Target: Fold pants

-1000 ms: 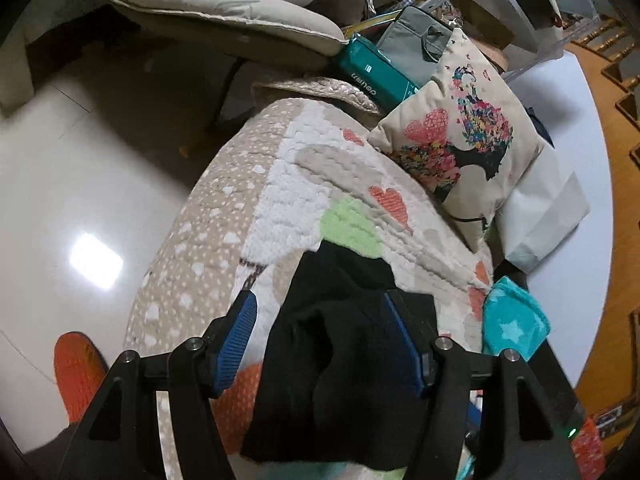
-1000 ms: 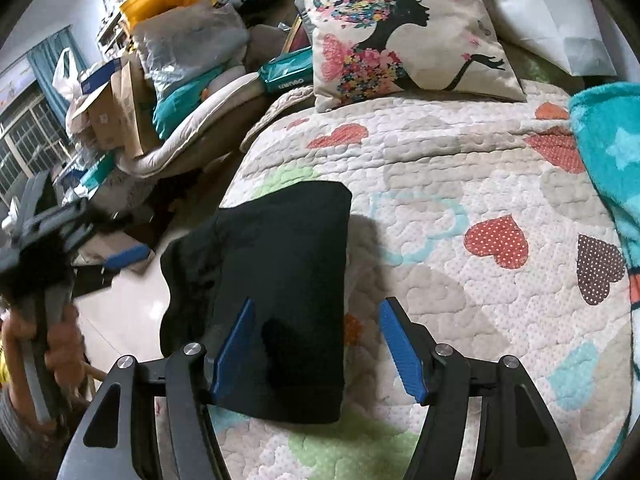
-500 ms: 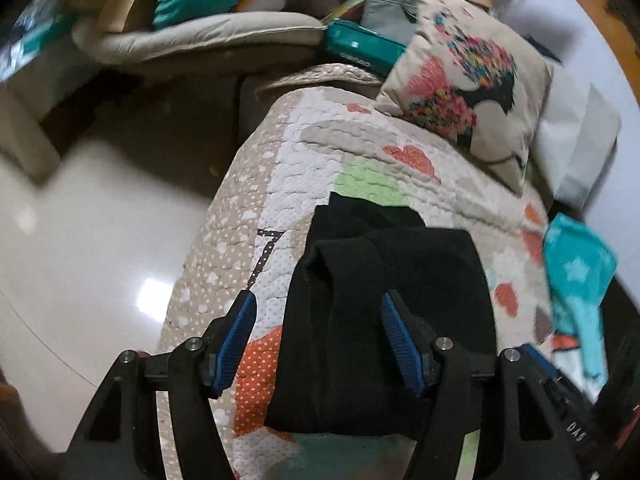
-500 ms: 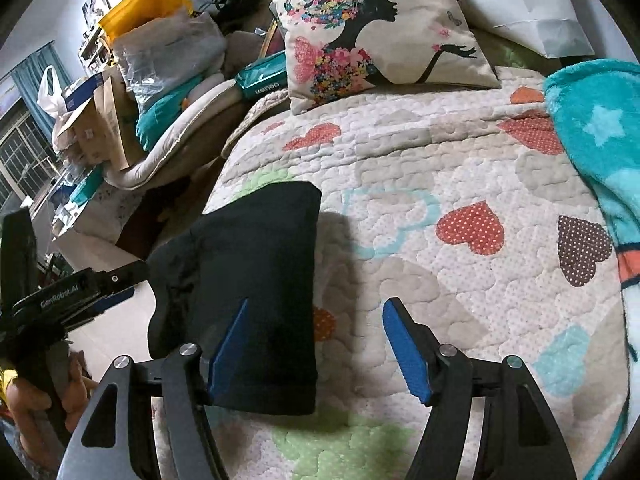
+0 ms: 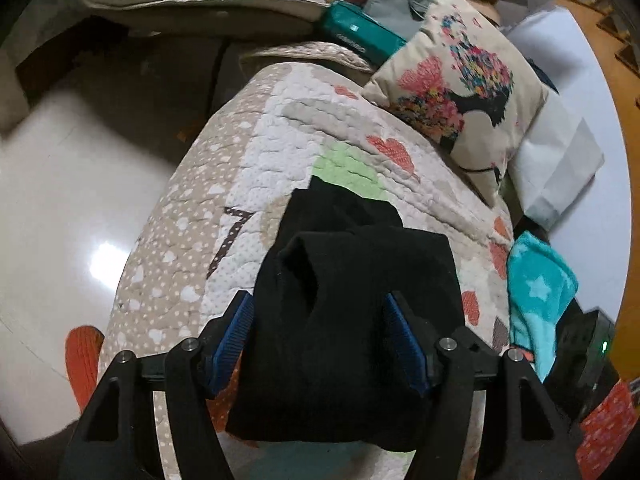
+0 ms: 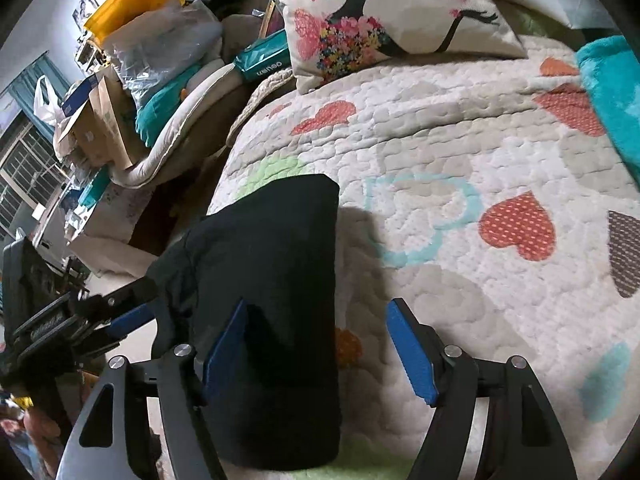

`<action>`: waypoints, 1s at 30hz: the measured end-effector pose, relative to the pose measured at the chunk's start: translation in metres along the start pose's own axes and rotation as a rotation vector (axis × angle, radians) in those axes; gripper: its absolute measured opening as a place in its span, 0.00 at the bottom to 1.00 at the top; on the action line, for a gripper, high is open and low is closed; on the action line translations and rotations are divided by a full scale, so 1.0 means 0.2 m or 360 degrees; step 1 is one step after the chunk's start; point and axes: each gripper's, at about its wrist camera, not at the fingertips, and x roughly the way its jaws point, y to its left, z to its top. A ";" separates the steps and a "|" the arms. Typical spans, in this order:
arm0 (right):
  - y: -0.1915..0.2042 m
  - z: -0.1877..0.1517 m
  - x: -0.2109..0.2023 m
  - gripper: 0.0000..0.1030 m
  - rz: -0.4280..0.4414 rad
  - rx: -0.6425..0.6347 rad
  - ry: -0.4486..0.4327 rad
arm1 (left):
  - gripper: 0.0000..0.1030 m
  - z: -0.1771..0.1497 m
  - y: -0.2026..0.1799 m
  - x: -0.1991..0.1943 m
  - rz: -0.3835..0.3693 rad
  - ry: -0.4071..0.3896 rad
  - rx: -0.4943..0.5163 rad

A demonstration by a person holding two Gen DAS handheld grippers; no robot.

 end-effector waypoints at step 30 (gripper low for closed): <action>0.04 0.18 0.29 0.52 0.0377 0.0235 0.0237 | 0.44 0.04 -0.02 0.20 -0.0087 0.0194 -0.0020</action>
